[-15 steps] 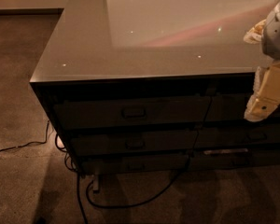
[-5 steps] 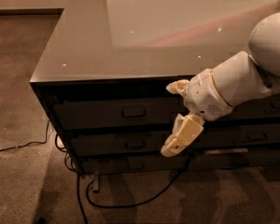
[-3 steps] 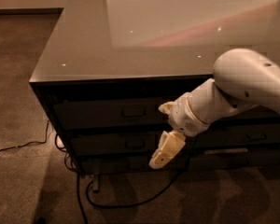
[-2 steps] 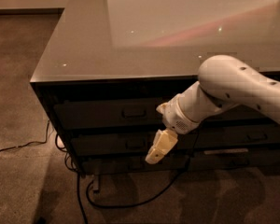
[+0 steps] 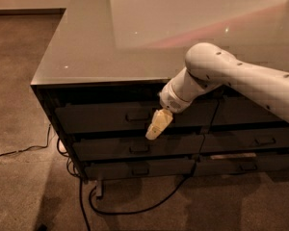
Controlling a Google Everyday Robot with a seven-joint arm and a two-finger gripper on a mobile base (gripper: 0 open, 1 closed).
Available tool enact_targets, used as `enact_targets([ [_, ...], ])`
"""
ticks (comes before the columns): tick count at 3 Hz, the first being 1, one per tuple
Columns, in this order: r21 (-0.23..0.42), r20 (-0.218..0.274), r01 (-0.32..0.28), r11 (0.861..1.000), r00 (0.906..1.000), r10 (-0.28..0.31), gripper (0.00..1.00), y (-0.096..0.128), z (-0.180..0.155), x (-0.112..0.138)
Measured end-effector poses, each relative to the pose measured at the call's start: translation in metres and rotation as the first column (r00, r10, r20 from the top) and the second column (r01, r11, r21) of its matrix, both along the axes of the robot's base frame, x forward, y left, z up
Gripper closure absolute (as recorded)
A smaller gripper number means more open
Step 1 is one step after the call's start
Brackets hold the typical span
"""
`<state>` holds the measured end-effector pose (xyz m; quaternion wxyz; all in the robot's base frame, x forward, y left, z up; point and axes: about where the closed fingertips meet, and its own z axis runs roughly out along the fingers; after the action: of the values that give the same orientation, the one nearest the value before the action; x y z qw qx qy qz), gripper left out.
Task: Open top drawer
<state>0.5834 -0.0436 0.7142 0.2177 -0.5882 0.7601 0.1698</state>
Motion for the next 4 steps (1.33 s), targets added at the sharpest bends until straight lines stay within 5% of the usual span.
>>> enact_targets([
  [1, 0.004, 0.006, 0.003, 1.0, 1.0, -0.003, 0.0, 0.0, 0.002, 0.005],
  [2, 0.037, -0.052, 0.018, 0.999, 0.9985, -0.016, 0.0, -0.001, -0.013, -0.017],
  [4, 0.04, -0.067, 0.126, 0.991, 0.9902, -0.123, 0.0, -0.022, -0.034, -0.004],
])
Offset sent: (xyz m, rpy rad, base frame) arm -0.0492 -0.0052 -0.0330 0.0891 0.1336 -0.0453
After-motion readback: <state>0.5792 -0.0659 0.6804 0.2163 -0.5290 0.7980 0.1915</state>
